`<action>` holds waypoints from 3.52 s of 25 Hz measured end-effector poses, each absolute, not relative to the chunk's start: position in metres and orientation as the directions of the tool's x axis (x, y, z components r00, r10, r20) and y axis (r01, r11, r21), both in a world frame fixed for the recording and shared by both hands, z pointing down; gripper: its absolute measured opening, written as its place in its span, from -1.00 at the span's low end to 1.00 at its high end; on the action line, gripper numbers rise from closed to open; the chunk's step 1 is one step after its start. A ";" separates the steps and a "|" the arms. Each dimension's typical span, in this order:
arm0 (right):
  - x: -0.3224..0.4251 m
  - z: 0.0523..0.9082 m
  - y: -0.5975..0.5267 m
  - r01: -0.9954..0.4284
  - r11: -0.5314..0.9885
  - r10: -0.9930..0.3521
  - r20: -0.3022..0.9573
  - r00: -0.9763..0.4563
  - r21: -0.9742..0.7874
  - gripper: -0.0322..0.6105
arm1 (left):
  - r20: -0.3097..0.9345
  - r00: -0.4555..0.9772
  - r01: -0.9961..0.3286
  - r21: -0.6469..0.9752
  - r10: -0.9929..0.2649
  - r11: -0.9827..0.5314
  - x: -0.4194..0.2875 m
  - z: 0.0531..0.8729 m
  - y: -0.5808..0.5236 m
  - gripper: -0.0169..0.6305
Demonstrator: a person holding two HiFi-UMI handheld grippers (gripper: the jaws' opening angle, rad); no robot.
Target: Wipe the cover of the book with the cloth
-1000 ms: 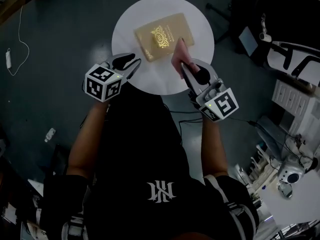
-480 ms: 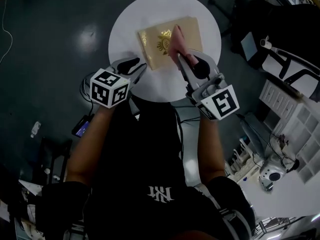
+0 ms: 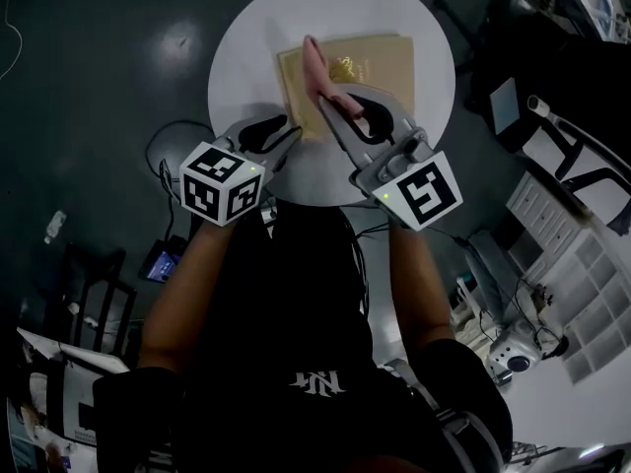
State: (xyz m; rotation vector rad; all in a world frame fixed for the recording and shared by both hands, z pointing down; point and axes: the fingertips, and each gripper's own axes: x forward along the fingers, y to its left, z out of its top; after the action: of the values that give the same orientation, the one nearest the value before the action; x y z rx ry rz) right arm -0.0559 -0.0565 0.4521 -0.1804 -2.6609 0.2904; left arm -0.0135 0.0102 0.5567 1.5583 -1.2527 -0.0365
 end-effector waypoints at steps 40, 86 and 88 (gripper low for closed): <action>-0.081 0.556 -0.055 0.230 0.973 0.148 0.709 -0.690 0.021 -0.86 | 0.611 0.359 -0.684 0.687 -0.706 0.247 -0.009 0.576 -0.004 -0.70; -0.006 0.559 -0.186 0.012 0.994 -0.073 0.738 -0.671 0.109 -0.86 | 0.639 0.336 -0.703 0.659 -0.692 0.267 -0.004 0.576 -0.010 -0.69; -0.002 0.559 -0.192 -0.003 0.994 -0.086 0.738 -0.670 0.113 -0.86 | 0.640 0.333 -0.706 0.656 -0.692 0.267 -0.004 0.576 -0.010 -0.69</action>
State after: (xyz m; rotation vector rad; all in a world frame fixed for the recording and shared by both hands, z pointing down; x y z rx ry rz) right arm -0.0021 -0.1924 0.5587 0.0618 -2.3016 -0.1291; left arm -0.0043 -0.0104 0.5760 1.4347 -1.3678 0.0158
